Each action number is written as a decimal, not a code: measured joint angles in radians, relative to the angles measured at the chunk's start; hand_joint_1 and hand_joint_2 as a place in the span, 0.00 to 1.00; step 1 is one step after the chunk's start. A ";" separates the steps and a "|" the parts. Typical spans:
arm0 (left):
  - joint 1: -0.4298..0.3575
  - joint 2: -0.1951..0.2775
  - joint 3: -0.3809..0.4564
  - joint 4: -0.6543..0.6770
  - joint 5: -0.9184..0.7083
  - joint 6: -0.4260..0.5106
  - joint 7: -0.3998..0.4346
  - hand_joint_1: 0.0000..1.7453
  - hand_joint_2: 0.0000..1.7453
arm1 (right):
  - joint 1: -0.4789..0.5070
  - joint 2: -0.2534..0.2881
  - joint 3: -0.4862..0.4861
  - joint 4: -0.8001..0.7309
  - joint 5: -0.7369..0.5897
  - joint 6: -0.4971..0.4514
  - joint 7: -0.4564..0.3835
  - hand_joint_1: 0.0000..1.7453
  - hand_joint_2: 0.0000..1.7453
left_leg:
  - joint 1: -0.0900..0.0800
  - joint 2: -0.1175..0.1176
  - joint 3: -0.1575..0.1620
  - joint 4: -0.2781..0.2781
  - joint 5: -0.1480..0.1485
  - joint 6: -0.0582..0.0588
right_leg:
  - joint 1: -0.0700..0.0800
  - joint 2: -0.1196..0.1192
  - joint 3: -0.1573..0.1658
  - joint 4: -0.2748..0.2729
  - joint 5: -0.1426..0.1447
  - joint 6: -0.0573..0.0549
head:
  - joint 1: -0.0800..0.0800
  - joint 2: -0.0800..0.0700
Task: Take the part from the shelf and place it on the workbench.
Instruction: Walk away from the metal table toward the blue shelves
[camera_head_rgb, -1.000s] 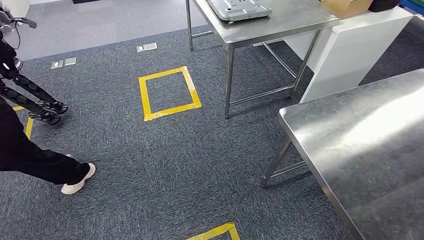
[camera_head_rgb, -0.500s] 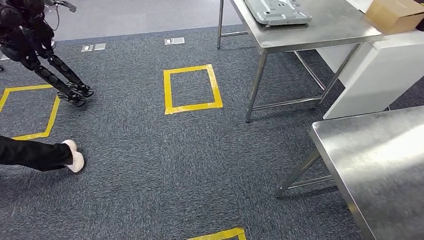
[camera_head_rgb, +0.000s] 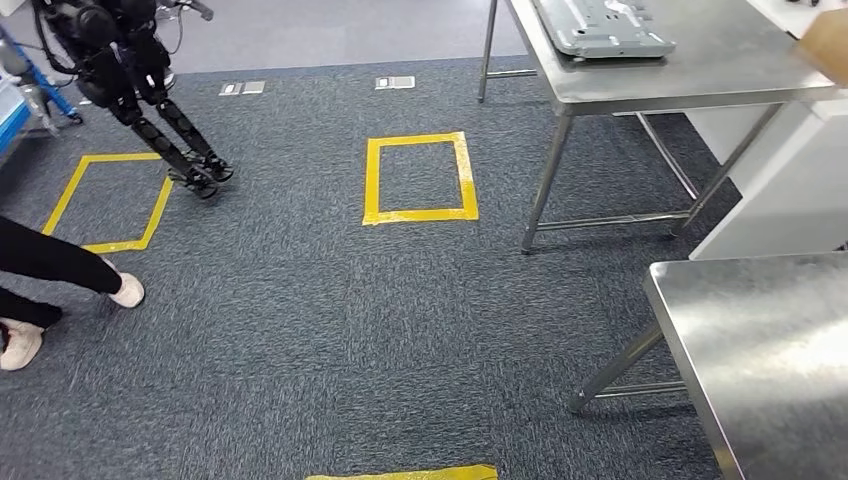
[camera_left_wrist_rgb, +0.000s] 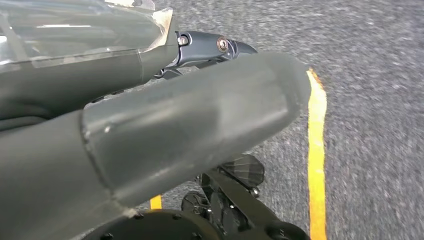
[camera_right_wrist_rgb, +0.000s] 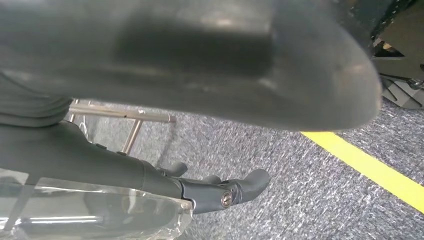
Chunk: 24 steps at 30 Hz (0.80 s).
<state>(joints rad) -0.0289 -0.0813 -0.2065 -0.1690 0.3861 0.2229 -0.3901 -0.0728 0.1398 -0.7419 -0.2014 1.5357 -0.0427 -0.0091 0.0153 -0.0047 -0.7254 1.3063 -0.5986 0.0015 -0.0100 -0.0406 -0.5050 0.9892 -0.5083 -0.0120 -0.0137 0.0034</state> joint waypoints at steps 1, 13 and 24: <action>0.000 0.000 0.000 0.000 0.000 -0.001 -0.001 0.00 0.00 | -0.001 0.000 0.000 0.000 -0.001 0.000 0.000 0.00 0.00 | 0.001 0.004 0.017 -0.033 0.025 0.000 | 0.001 -0.008 0.001 0.000 -0.001 0.000 | 0.000 0.000; -0.004 -0.003 0.001 0.000 0.014 -0.005 -0.014 0.00 0.00 | -0.004 0.000 0.001 0.000 0.014 0.005 0.001 0.00 0.00 | -0.007 -0.002 0.152 -0.308 0.140 0.051 | 0.011 0.026 -0.098 0.225 -0.124 0.022 | 0.008 0.000; 0.000 0.001 0.002 0.001 0.012 -0.013 -0.019 0.00 0.00 | -0.007 0.001 0.001 0.001 0.015 0.006 0.005 0.00 0.00 | -0.006 -0.074 0.141 -0.290 0.133 0.014 | -0.008 0.059 -0.013 0.014 -0.001 0.026 | 0.008 0.000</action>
<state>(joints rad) -0.0293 -0.0800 -0.2043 -0.1682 0.3978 0.2098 -0.4089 -0.0795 0.1412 -0.7410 -0.2007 1.5504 -0.0370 -0.0036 0.0090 -0.0787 -0.5847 1.0160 -0.4652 0.0158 -0.0181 0.0181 -0.5179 1.0037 -0.5091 0.0136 -0.0056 0.0034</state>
